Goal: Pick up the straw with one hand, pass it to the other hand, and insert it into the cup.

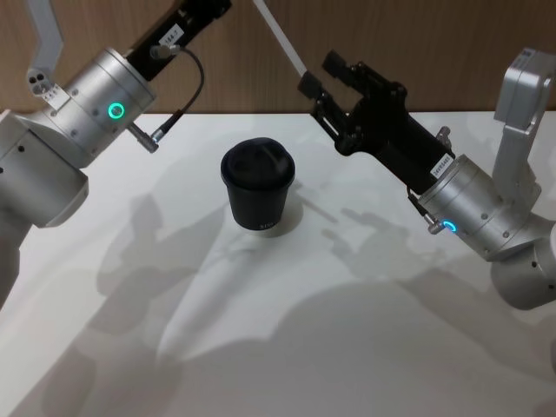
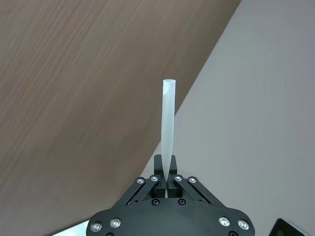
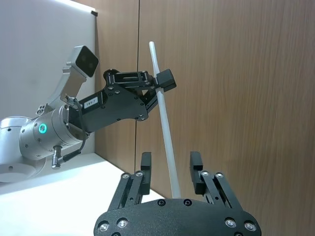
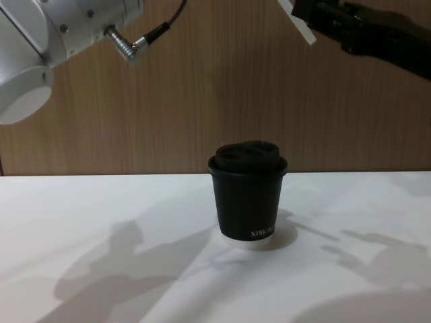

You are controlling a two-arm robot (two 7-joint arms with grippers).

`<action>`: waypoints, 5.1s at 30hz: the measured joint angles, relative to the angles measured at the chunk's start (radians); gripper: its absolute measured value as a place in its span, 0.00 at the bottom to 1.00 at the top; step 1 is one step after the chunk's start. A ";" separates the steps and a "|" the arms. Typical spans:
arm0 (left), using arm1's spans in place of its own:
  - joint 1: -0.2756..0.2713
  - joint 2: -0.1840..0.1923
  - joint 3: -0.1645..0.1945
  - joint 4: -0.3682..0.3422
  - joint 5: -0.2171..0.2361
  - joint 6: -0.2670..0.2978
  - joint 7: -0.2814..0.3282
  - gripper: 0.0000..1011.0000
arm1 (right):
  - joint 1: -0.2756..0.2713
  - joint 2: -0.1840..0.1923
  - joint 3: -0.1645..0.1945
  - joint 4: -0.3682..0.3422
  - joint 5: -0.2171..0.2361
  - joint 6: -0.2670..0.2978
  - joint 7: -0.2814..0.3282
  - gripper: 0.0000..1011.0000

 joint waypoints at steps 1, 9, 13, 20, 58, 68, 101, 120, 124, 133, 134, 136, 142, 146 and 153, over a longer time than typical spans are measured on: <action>0.000 0.003 0.002 -0.004 0.004 -0.004 0.006 0.02 | 0.000 0.000 0.000 0.000 0.000 0.000 0.000 0.46; 0.001 0.028 0.011 -0.027 0.046 -0.028 0.039 0.02 | 0.000 0.000 0.000 0.000 0.000 0.000 0.000 0.72; 0.003 0.046 0.017 -0.043 0.076 -0.046 0.054 0.02 | 0.000 0.000 0.000 0.000 0.000 0.000 0.000 0.83; 0.014 0.095 0.025 -0.090 0.146 -0.083 0.081 0.02 | 0.000 0.000 0.000 0.000 0.000 0.000 0.000 0.99; 0.091 0.210 0.063 -0.209 0.338 -0.076 0.136 0.02 | 0.000 0.000 0.000 0.000 0.000 0.000 0.000 0.99; 0.088 0.208 0.067 -0.194 0.370 -0.070 0.147 0.02 | 0.000 0.000 0.000 0.000 0.000 0.000 0.000 0.99; 0.069 0.172 0.063 -0.131 0.408 -0.040 0.142 0.02 | 0.000 0.000 0.000 0.000 0.000 0.000 0.000 0.99; 0.060 0.149 0.065 -0.092 0.428 -0.037 0.126 0.02 | 0.000 0.000 0.000 0.000 0.000 0.000 0.000 0.99; 0.058 0.144 0.066 -0.083 0.439 -0.040 0.126 0.02 | 0.000 0.000 0.000 0.000 0.000 0.000 0.000 0.99; 0.058 0.134 0.071 -0.064 0.465 -0.054 0.127 0.02 | 0.000 0.000 0.000 0.000 0.000 0.000 0.000 0.99; 0.058 0.133 0.071 -0.062 0.466 -0.055 0.127 0.02 | 0.000 0.000 0.000 0.000 0.000 0.000 0.000 0.99; 0.058 0.129 0.073 -0.054 0.473 -0.057 0.127 0.02 | 0.000 0.000 0.000 0.000 0.000 0.000 0.000 0.99; 0.059 0.118 0.076 -0.033 0.484 -0.062 0.129 0.04 | 0.000 0.000 0.000 0.000 0.000 0.000 0.000 0.99; 0.061 0.110 0.077 -0.021 0.488 -0.064 0.129 0.12 | 0.000 0.000 0.000 0.000 0.000 0.000 0.000 0.99; 0.069 0.100 0.075 -0.007 0.493 -0.072 0.128 0.31 | 0.000 0.000 0.000 0.000 0.000 0.000 0.000 0.99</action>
